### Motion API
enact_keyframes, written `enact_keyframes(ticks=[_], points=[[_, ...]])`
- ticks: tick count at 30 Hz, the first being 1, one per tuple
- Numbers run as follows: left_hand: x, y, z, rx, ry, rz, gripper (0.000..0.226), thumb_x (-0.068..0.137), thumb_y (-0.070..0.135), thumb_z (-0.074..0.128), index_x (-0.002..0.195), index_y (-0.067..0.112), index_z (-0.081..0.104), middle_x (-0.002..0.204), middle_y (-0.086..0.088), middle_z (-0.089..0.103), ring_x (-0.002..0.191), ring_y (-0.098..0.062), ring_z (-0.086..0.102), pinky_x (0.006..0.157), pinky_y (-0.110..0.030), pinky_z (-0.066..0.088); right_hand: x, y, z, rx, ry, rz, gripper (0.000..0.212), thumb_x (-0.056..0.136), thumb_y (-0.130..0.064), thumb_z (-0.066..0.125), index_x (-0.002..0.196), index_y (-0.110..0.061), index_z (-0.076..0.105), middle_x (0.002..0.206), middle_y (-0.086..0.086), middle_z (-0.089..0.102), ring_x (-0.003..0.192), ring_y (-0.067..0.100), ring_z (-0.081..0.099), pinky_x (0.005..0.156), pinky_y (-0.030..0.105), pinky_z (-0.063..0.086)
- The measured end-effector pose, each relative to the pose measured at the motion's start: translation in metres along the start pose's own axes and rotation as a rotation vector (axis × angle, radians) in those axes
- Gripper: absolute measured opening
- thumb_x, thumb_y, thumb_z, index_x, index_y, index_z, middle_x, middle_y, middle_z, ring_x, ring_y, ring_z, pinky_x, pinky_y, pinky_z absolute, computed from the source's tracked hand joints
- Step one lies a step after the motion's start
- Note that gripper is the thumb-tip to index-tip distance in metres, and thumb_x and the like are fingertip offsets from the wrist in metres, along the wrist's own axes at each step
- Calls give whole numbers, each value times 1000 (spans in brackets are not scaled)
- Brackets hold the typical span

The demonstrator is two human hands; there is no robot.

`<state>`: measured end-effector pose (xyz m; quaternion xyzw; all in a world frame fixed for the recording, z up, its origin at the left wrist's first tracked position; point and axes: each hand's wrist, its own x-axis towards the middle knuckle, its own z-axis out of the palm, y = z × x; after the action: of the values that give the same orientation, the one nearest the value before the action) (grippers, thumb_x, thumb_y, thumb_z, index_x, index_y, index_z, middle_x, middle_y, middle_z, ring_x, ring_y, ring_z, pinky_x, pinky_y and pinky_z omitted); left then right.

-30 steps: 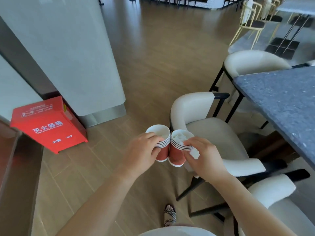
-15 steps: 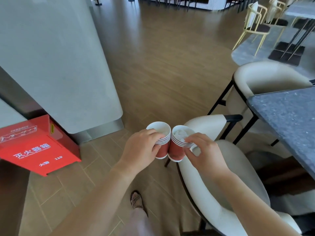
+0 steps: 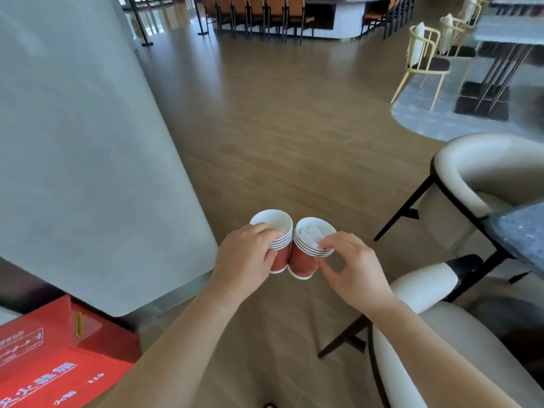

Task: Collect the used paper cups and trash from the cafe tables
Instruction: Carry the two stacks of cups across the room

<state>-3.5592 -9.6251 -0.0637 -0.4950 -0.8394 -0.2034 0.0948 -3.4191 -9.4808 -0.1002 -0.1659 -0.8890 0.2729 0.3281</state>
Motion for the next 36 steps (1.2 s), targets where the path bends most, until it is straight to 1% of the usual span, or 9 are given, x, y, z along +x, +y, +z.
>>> enact_keyframes(ticks=[3, 7, 12, 16, 22, 26, 28, 33, 36], points=[[33, -28, 2, 1, 23, 15, 36, 63, 6, 74, 95, 21, 69, 86, 6, 69, 73, -22, 64, 55, -23, 38, 35, 2, 19, -11, 21, 7, 22, 70, -2, 74, 88, -12, 67, 87, -5, 65, 81, 13, 59, 73, 21, 47], [74, -55, 12, -37, 33, 35, 36, 60, 6, 76, 92, 21, 69, 84, 6, 69, 71, -22, 64, 54, -23, 42, 75, 14, 36, -30, 29, 15, 24, 69, -2, 74, 89, -13, 68, 86, -8, 63, 80, 12, 60, 73, 16, 44], [134, -85, 39, -67, -28, 37, 34, 69, 8, 70, 100, 21, 68, 91, 5, 68, 80, -24, 63, 60, -28, 44, 129, 46, 57, -42, 41, 42, 24, 69, -2, 75, 89, -13, 68, 87, -4, 65, 81, 13, 61, 75, 22, 48], [199, -106, 66, -82, -33, 60, 34, 68, 7, 69, 99, 20, 68, 91, 4, 68, 80, -25, 63, 62, -32, 50, 184, 84, 73, -52, 39, 67, 23, 71, -3, 73, 90, -13, 68, 88, -4, 65, 82, 12, 60, 76, 17, 45], [324, -126, 111, -100, -50, 65, 32, 71, 9, 67, 100, 23, 67, 92, 7, 67, 82, -23, 62, 61, -30, 48, 291, 159, 82, -78, 23, 96, 23, 71, -3, 73, 91, -14, 68, 88, -6, 64, 82, 11, 59, 76, 14, 42], [398, -137, 139, -121, -59, 45, 31, 73, 11, 66, 100, 26, 66, 96, 10, 66, 84, -20, 62, 60, -27, 44, 358, 206, 86, -98, 5, 96, 21, 72, -5, 73, 90, -15, 68, 88, -7, 64, 81, 13, 59, 72, 22, 47], [431, -145, 150, -130, -66, 31, 31, 74, 13, 65, 101, 27, 65, 99, 11, 66, 87, -18, 61, 61, -25, 43, 388, 226, 91, -101, -3, 92, 22, 72, -5, 73, 90, -15, 68, 88, -7, 64, 81, 13, 59, 72, 22, 48], [507, -173, 173, -146, -90, 24, 29, 71, 10, 68, 95, 25, 66, 94, 9, 67, 81, -21, 62, 56, -28, 45, 460, 267, 109, -130, -10, 71, 24, 69, 0, 74, 88, -13, 67, 86, -5, 65, 79, 16, 60, 72, 14, 41], [555, -199, 188, -155, -91, 26, 29, 71, 8, 67, 96, 23, 66, 94, 7, 67, 81, -21, 62, 58, -26, 43, 507, 290, 127, -126, -12, 67, 24, 68, 0, 75, 87, -12, 67, 84, -4, 65, 77, 15, 59, 72, 14, 41]])
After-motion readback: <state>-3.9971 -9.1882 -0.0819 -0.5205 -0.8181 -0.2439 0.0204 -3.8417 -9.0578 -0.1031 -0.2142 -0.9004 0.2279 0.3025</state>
